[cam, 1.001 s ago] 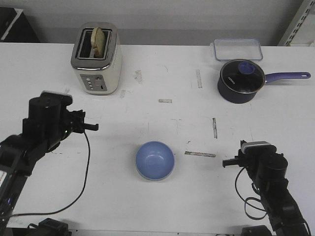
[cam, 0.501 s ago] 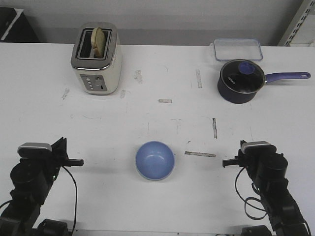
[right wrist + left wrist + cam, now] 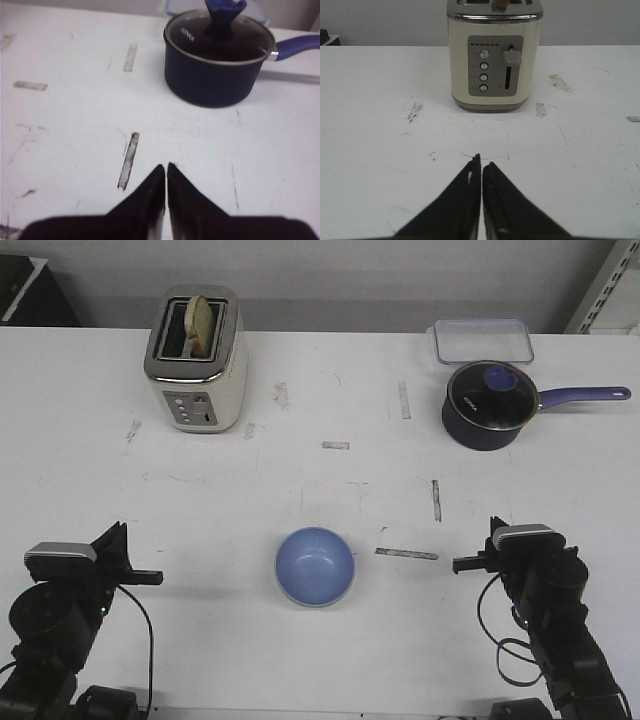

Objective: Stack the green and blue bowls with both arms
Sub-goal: 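Open the left gripper and retract it back toward the robot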

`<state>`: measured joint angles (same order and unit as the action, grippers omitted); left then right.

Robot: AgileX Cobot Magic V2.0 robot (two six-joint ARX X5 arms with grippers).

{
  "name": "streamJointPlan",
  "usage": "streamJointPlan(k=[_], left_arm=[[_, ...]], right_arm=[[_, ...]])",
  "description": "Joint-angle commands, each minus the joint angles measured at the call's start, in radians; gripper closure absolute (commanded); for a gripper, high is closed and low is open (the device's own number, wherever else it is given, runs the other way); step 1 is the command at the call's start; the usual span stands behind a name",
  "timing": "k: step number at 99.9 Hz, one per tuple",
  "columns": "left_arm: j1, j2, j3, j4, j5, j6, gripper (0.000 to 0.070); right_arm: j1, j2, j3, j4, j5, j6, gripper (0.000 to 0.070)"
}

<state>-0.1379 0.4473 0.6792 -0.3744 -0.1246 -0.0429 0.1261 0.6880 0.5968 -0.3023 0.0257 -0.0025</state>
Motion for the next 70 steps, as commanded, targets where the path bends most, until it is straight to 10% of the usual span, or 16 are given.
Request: streamJointPlan(k=[1,70], left_arm=[[0.0,-0.005,0.009,0.01,0.001,0.008,0.0698],[0.127,-0.22,-0.278,0.222,0.072,0.009,0.0699]], right_arm=[[0.003,0.006,0.006,0.029,0.001,0.006,0.07],[0.003,0.006,0.006,0.242,0.001,0.006,0.07]])
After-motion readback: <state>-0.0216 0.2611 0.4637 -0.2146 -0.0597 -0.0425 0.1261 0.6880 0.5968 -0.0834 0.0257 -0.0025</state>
